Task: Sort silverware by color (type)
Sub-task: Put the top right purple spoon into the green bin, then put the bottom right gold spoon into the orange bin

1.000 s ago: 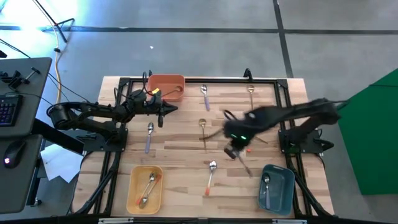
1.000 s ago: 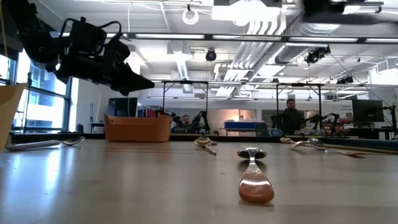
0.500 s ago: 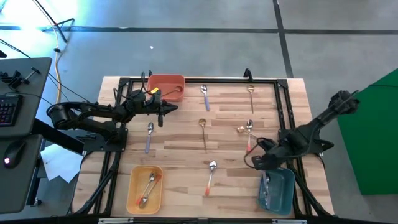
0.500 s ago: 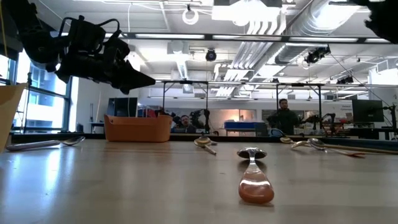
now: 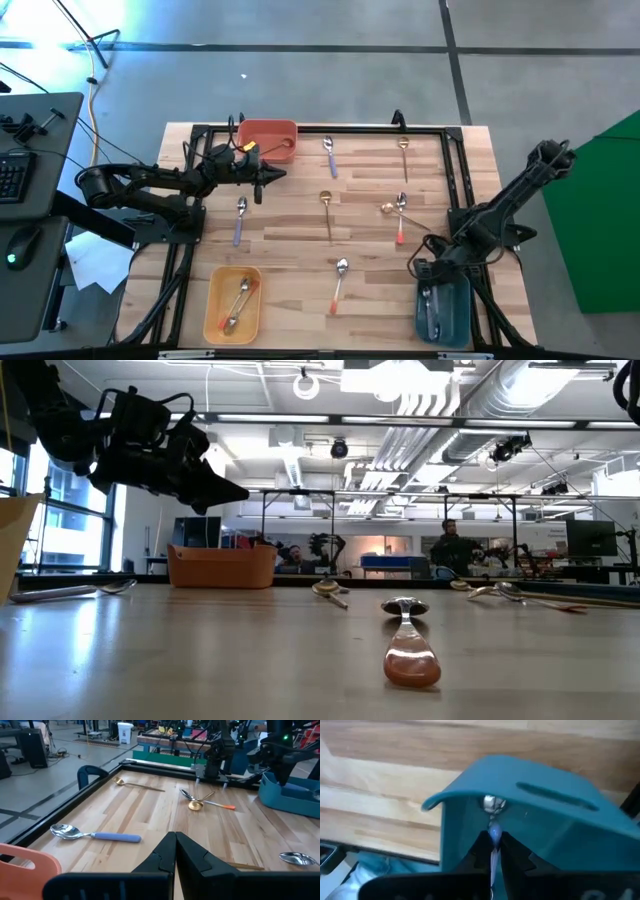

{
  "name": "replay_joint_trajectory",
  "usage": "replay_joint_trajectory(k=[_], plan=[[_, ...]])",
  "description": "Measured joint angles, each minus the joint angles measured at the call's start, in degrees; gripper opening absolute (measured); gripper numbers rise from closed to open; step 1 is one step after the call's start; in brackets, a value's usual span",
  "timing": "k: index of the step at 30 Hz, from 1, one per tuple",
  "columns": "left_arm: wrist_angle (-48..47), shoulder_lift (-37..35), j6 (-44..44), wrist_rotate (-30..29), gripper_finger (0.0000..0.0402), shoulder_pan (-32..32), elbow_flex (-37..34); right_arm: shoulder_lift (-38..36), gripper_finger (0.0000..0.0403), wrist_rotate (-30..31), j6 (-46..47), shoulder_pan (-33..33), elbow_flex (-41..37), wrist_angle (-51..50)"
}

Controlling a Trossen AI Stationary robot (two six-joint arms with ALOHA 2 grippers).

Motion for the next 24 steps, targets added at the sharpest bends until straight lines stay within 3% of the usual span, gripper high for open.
replay_joint_trajectory(k=[6, 12, 15, 18, 24], plan=[[-0.14, 0.0, -1.15, 0.01, 0.0, 0.0, 0.0, 0.02, 0.0021, -0.15, -1.61, 0.0, 0.0, -2.66], [-0.06, 0.0, -1.12, 0.01, 0.0, 0.0, 0.0, 0.02, 0.01, 0.12, -6.77, -0.22, 0.0, -3.74], [-0.03, 0.0, -1.1, 0.01, 0.0, 0.0, 0.0, 0.02, 0.0121, 3.19, -10.29, -0.35, 0.0, -3.73], [0.01, 0.0, -1.24, 0.0, 0.0, 0.0, 0.0, 0.45, 0.0109, 7.75, -14.07, -0.37, 0.0, -3.17], [0.12, 0.0, -2.23, -0.01, 0.0, 0.0, 0.0, 3.44, 0.0015, 11.1, -21.13, -0.37, 0.0, -0.75]])
